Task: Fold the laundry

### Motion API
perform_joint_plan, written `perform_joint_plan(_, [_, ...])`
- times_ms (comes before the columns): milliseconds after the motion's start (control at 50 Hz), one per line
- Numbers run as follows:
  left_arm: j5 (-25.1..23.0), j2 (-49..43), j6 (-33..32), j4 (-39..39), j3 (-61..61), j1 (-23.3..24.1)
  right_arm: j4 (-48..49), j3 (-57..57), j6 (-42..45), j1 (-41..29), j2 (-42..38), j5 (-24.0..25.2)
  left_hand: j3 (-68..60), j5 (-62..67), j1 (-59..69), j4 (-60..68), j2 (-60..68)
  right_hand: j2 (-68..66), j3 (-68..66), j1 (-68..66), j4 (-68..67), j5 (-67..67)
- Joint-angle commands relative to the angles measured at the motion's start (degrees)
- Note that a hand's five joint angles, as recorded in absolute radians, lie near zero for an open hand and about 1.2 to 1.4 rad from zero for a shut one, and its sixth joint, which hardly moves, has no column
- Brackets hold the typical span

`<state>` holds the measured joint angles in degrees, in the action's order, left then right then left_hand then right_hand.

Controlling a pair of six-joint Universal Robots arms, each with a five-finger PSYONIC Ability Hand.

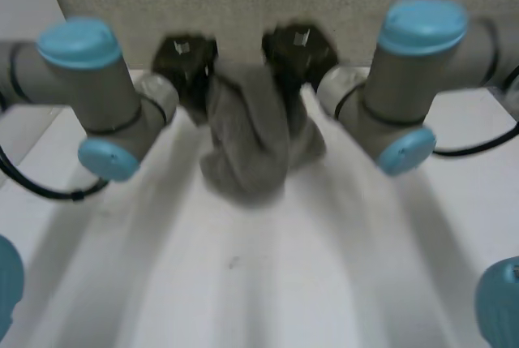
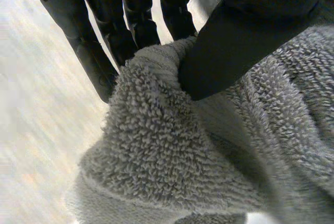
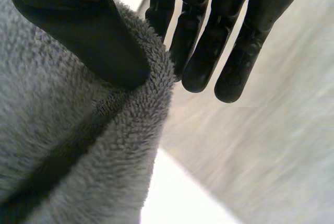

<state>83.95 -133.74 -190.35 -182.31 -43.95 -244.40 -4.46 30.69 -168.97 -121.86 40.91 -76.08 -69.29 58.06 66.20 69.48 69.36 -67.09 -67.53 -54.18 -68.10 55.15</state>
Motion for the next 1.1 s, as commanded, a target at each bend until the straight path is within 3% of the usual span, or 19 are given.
perform_joint_plan(20, [5.4, 11.6, -0.2, -8.5, 0.9, 1.4, 15.9, 7.7, 4.7, 4.4, 15.6, -7.0, -10.7, 11.9, 13.8, 10.5, 10.6, -12.9, -12.5, -25.8, -11.9, 14.8])
perform_joint_plan(120, [6.8, 16.8, -0.4, -9.3, -12.6, 2.2, 16.4, 22.4, 5.8, 4.4, 21.6, 0.5, -10.7, 11.9, 13.8, 10.5, 10.6, -12.9, -12.5, -25.8, -11.9, 14.8])
perform_joint_plan(160, [7.5, 18.7, -0.4, -9.1, -23.9, 2.2, 14.9, 33.2, 7.7, 4.4, 22.7, 3.9, -10.7, 11.9, 13.8, 10.5, 10.6, -12.9, -12.5, -25.8, -11.9, 14.8])
perform_joint_plan(300, [8.0, 20.8, -0.6, -8.8, -46.1, 3.2, 2.7, 52.3, 17.4, 5.0, 22.4, 3.9, -10.7, 11.9, 13.8, 10.5, 10.6, -12.9, -12.5, -25.8, -11.9, 14.8])
perform_joint_plan(380, [8.0, 22.1, -0.8, -6.7, -56.3, 5.9, -8.6, 59.9, 25.1, 6.1, 21.4, 3.6, -2.5, 3.7, 5.6, 2.3, 2.4, -12.9, -12.5, -25.8, -11.9, 14.8])
perform_joint_plan(520, [8.2, 23.7, -0.8, 2.7, -60.2, 6.7, -15.0, 63.4, 25.8, 7.3, 23.1, 4.6, 17.0, -15.7, -13.9, -17.2, -17.0, -11.3, -10.9, -24.2, -10.3, 13.2])
perform_joint_plan(540, [8.2, 24.2, -0.8, 5.4, -60.2, 6.7, -15.0, 63.5, 25.7, 7.9, 24.7, 4.5, 22.0, -20.8, -18.9, -22.2, -22.1, 4.7, 5.1, -8.2, 5.7, -2.8])
perform_joint_plan(560, [8.2, 24.2, -0.8, 5.5, -60.2, 6.7, -15.0, 63.5, 25.7, 7.9, 24.7, 4.5, 22.1, -20.8, -19.0, -22.3, -22.1, 4.9, 5.3, -8.0, 5.9, -2.9])
perform_joint_plan(600, [8.2, 26.9, -0.7, 9.2, -60.1, 6.7, -14.7, 63.7, 25.2, 9.1, 29.6, 4.6, 30.3, -29.0, -27.2, -30.5, -30.3, 27.5, 27.9, 14.6, 28.5, -25.5])
perform_joint_plan(640, [8.2, 28.7, -0.7, 10.0, -59.9, 6.7, -14.3, 63.7, 24.7, 9.8, 31.6, 4.6, 34.8, -33.6, -31.7, -35.0, -34.9, 32.9, 33.3, 20.0, 33.9, -31.0])
perform_joint_plan(700, [8.2, 31.9, -0.6, 10.1, -59.4, 6.5, -13.0, 63.7, 23.7, 10.8, 34.3, 4.7, 42.2, -41.0, -39.1, -42.4, -42.3, 34.5, 34.9, 21.6, 35.5, -32.5])
perform_joint_plan(880, [7.7, 41.8, -0.1, 9.1, -55.9, 5.4, -9.2, 63.5, 20.9, 11.1, 42.5, 4.7, 43.6, -42.4, -40.5, -43.8, -43.7, 34.1, 34.6, 21.2, 35.1, -32.2])
perform_joint_plan(1100, [7.6, 41.3, 0.4, 4.8, -55.2, 0.3, -2.3, 64.1, 16.8, 10.9, 42.9, 4.4, 46.1, -44.9, -43.0, -46.3, -46.2, 34.6, 35.1, 21.7, 35.6, -32.7])
